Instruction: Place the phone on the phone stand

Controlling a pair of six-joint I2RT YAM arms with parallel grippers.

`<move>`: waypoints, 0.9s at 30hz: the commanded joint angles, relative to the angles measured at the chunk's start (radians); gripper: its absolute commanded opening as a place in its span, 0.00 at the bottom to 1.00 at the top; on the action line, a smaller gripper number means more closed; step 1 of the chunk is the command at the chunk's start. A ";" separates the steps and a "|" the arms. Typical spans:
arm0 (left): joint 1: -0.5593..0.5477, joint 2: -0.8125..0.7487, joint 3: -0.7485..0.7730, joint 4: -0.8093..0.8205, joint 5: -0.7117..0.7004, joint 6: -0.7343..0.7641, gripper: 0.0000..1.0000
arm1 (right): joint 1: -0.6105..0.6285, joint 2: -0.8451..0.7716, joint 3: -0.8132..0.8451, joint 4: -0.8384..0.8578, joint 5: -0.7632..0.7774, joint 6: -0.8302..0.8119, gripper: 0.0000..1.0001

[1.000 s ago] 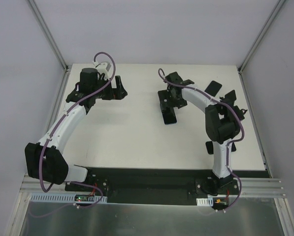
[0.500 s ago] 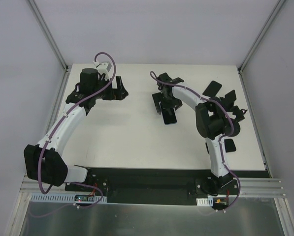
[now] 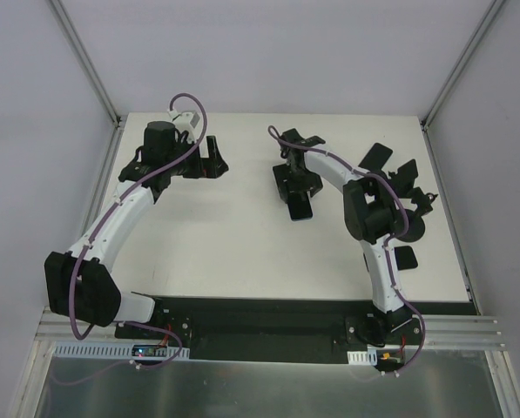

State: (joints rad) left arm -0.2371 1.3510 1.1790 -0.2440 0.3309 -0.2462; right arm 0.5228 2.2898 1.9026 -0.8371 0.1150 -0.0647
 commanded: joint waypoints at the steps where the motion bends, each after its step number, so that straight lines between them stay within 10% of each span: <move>1: -0.008 0.011 0.002 0.025 0.011 -0.007 0.99 | -0.015 0.016 0.047 -0.048 -0.031 0.028 0.84; 21: -0.008 0.144 0.031 0.025 0.184 -0.065 0.96 | -0.020 -0.141 -0.172 0.200 -0.256 -0.049 0.01; 27: -0.008 0.273 0.062 0.025 0.318 -0.136 0.85 | -0.001 -0.257 -0.335 0.394 -0.334 -0.119 0.01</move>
State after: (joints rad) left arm -0.2367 1.5646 1.1908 -0.2394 0.5182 -0.3172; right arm 0.4923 2.1300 1.6337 -0.5945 -0.0849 -0.1341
